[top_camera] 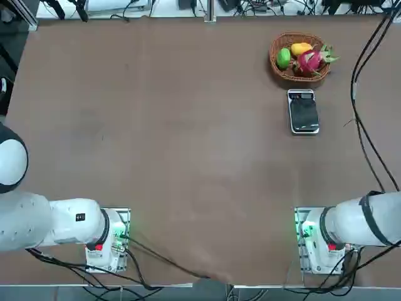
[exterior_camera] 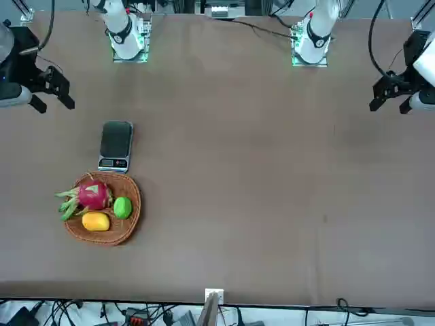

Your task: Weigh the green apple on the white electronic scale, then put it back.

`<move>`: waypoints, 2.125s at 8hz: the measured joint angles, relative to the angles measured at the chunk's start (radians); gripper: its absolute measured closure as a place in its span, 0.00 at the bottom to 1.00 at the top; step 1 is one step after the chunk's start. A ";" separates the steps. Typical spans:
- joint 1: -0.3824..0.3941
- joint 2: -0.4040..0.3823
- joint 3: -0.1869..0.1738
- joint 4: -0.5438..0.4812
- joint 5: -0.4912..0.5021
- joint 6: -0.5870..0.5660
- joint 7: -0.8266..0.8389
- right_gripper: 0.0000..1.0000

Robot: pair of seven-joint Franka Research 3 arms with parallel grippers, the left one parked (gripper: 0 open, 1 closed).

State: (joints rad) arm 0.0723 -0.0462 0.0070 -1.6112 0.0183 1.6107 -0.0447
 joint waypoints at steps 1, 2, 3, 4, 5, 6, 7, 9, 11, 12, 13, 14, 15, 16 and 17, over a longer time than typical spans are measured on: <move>0.000 0.000 0.000 0.002 0.000 0.000 0.000 0.00; 0.000 0.002 0.000 0.002 0.000 0.000 0.000 0.00; -0.001 0.011 0.000 0.003 0.000 0.007 0.000 0.00; -0.001 0.038 0.000 0.001 0.000 0.041 -0.001 0.00; -0.001 0.086 0.000 -0.001 0.000 0.095 -0.001 0.00; -0.001 0.155 0.000 -0.003 0.000 0.158 -0.001 0.00; 0.000 0.233 0.001 -0.004 0.000 0.232 -0.001 0.00; 0.002 0.386 0.004 -0.003 0.000 0.390 -0.002 0.00; 0.016 0.502 0.013 0.002 0.000 0.512 -0.006 0.00; 0.035 0.545 0.016 0.004 0.000 0.566 -0.006 0.00; 0.050 0.580 0.017 0.005 -0.001 0.612 -0.006 0.00; 0.056 0.610 0.017 0.007 -0.011 0.649 -0.006 0.00; 0.056 0.635 0.017 0.008 -0.041 0.684 -0.006 0.00; 0.054 0.655 0.016 0.009 -0.073 0.713 -0.006 0.00; 0.052 0.668 0.016 0.011 -0.088 0.726 -0.006 0.00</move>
State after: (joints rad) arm 0.1247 0.6219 0.0226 -1.6003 -0.0694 2.3369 -0.0507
